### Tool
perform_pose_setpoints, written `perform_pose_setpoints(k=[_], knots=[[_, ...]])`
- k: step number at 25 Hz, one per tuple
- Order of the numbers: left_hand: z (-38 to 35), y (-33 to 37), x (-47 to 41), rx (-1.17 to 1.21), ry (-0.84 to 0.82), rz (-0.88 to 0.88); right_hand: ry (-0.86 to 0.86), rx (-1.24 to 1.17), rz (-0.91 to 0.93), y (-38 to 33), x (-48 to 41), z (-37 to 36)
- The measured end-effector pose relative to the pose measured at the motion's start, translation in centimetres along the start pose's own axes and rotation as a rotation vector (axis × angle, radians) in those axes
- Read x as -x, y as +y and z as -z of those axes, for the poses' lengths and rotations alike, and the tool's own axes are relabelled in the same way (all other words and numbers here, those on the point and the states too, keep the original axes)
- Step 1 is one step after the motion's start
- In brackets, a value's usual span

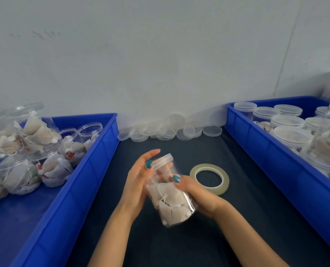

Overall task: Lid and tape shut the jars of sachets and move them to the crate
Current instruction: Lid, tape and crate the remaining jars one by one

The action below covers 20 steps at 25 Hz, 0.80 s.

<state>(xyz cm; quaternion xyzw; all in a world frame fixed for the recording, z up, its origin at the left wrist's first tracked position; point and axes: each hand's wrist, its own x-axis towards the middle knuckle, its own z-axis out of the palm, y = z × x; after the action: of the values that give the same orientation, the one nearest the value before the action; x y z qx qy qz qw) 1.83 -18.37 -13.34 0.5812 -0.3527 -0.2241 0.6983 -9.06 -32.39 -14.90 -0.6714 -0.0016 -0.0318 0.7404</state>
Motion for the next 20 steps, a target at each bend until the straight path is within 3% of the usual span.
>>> perform_pose_setpoints(k=[2,4,7,12,17,20], knots=[[-0.1,0.1,-0.1,0.045,0.105,-0.03,0.199,0.222,0.078,-0.4,0.1,0.2],[-0.2,0.0,-0.3,-0.08,0.196,-0.101,0.447,0.613,0.139,-0.4,0.8,1.9],[-0.8,-0.9,-0.5,-0.294,0.216,-0.178,0.635,0.979,0.031,-0.2,2.9,5.3],[-2.8,-2.0,-1.2,-0.325,0.232,-0.245,0.377,1.135,-0.24,0.5,4.7,8.0],[-3.0,-2.5,-1.5,-0.37,0.236,-0.308,0.483,1.249,-0.168,0.3,4.2,7.1],[-2.9,-2.8,-0.9,-0.445,0.232,-0.338,0.565,0.94,-0.033,-0.1,4.3,6.3]])
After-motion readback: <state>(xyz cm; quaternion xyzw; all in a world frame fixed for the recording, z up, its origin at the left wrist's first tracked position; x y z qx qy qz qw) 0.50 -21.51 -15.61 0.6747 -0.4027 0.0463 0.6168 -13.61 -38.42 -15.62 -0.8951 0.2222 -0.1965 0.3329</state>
